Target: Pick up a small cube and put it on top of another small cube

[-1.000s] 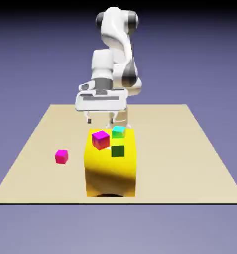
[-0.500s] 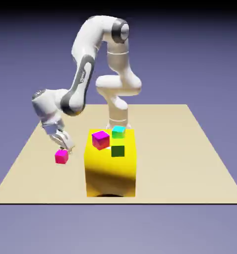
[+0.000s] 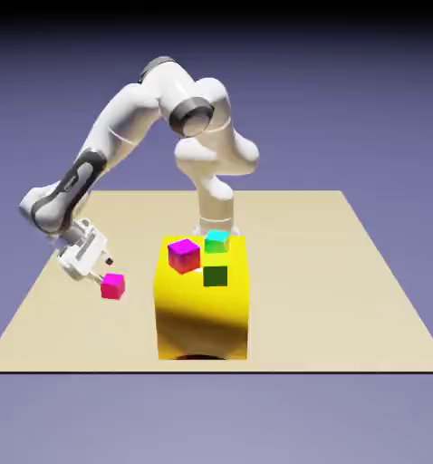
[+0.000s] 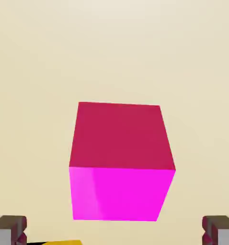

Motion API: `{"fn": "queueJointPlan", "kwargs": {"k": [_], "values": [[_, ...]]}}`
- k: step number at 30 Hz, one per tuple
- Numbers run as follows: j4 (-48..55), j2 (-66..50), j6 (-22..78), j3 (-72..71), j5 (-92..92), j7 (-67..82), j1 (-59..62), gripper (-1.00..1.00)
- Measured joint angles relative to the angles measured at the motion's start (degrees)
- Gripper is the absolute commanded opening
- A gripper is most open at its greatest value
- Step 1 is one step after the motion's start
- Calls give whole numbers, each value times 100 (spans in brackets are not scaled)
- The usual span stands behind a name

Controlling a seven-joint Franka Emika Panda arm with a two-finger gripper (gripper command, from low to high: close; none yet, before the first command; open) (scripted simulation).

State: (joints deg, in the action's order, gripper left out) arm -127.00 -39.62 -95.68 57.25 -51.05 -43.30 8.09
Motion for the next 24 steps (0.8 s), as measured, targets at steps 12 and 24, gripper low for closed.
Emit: {"fn": "queueJointPlan", "kwargs": {"k": [12, 24], "values": [[-93, -11, -253, -314, -104, 30, 151, -100], [445, 1675, -394, -1882, 31, -2345, 164, -100]]}}
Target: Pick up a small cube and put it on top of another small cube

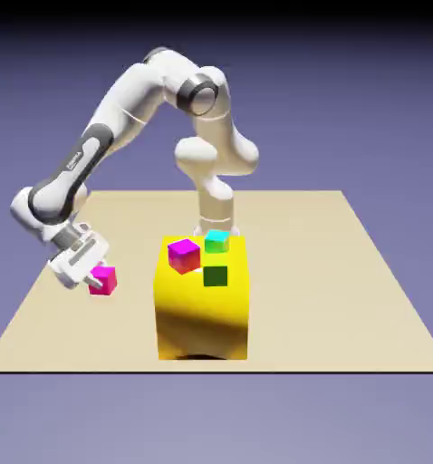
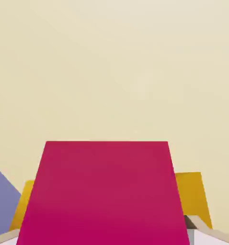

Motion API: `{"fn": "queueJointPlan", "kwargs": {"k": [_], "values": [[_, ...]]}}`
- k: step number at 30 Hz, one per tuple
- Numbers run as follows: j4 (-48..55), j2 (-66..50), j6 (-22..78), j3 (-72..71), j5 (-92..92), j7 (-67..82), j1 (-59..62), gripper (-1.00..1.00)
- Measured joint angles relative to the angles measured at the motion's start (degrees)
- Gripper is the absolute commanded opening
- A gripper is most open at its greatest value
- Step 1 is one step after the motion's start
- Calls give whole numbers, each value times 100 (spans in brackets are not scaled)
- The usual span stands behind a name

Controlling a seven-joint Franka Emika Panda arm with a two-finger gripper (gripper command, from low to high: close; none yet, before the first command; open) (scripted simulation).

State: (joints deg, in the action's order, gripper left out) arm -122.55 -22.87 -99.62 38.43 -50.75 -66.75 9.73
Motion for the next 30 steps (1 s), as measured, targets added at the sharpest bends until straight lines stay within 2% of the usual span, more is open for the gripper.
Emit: {"fn": "queueJointPlan", "kwargs": {"k": [16, 19, 21, 24, 25, 27, 30], "values": [[105, 2769, -804, -2527, 411, -3987, -329, -100], [-503, 3098, -1049, -2253, 786, -4566, -871, -100], [-503, 3099, -1050, -2253, 787, -4566, -870, -100], [-905, 2720, -1796, -2464, 287, -4185, -1157, -100], [-920, 2705, -1823, -2472, 269, -4171, -1088, 100], [-920, 2706, -1817, -2472, 278, -4175, -1103, 100], [-517, 3085, -1070, -2260, 775, -4555, -874, 100]]}}
